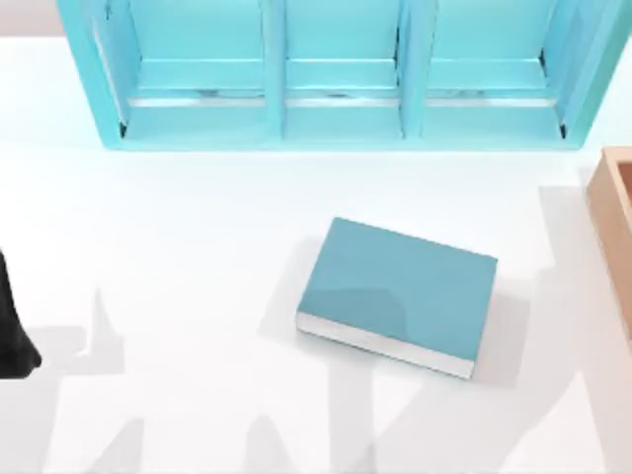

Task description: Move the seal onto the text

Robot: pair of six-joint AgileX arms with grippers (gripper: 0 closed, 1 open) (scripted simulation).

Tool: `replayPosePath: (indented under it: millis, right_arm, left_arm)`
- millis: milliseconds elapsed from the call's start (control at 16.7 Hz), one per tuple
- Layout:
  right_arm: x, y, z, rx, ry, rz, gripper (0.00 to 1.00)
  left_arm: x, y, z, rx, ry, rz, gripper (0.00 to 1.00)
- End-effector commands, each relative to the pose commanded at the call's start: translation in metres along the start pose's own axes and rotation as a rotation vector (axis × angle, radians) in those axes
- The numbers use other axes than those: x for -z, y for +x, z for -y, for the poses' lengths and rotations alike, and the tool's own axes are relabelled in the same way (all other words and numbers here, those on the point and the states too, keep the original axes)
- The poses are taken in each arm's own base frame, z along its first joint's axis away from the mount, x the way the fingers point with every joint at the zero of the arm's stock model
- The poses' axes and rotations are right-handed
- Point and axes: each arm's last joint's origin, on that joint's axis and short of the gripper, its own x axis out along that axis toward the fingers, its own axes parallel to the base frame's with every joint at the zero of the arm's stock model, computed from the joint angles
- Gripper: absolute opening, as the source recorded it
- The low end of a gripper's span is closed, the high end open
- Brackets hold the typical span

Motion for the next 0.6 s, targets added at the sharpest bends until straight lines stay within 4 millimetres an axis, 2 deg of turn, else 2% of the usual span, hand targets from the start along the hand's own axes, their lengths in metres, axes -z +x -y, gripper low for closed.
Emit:
replayPosePath:
  millis: [540,600]
  right_arm:
    - [0.0000,0.0000,0.0000,0.000,0.000,0.000,0.02]
    - [0.0000,0.0000,0.0000,0.000,0.000,0.000,0.00]
  left_arm:
    - [0.0000,0.0000,0.0000,0.000,0.000,0.000,1.00]
    - [0.0000,0.0000,0.0000,0.000,0.000,0.000,1.00]
